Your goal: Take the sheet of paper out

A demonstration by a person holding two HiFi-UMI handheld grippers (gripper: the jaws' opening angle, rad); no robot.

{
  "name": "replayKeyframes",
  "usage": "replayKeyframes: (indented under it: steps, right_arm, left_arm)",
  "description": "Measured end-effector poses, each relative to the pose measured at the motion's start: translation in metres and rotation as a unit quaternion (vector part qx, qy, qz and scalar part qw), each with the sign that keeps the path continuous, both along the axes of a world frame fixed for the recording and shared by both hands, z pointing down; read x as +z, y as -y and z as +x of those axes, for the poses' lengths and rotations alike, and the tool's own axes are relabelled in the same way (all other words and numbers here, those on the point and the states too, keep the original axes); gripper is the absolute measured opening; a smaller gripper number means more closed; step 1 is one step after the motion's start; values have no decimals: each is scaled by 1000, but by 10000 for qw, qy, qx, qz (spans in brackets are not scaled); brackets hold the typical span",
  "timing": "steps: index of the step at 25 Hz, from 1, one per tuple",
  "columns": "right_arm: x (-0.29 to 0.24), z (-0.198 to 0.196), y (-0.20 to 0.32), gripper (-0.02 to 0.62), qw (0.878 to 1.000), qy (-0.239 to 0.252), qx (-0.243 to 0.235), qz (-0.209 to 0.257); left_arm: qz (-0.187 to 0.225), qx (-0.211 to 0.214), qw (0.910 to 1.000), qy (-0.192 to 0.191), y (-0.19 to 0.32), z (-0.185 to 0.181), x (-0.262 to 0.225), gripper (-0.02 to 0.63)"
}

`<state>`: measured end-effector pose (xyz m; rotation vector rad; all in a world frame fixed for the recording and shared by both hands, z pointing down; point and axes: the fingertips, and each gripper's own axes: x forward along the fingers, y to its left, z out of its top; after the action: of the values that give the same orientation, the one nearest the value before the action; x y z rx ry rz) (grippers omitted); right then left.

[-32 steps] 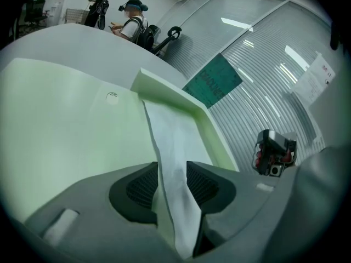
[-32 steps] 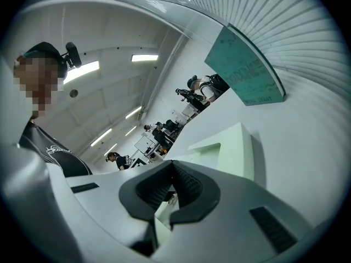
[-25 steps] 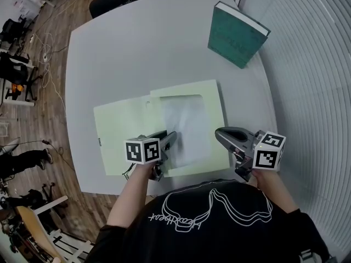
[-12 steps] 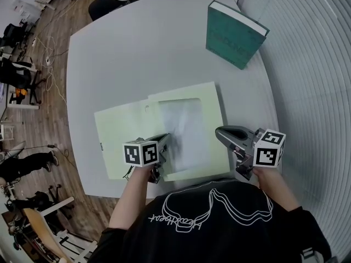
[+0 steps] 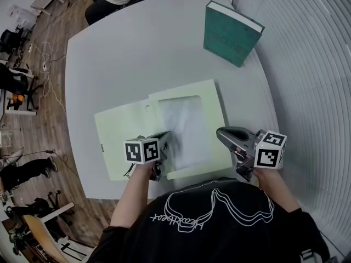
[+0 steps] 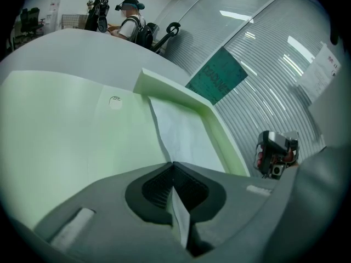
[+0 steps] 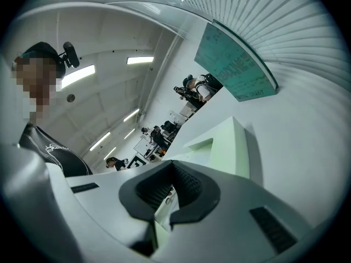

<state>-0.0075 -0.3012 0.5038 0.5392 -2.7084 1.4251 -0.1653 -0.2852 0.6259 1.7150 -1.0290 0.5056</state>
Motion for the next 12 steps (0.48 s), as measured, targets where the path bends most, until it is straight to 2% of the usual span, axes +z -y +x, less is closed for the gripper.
replayKeyframes:
  steps: [12]
  right_arm:
    - [-18,-23,-39,9,9994,162,289,-47]
  left_arm:
    - [132,-75,9998,-159,-4,-25,-7,12]
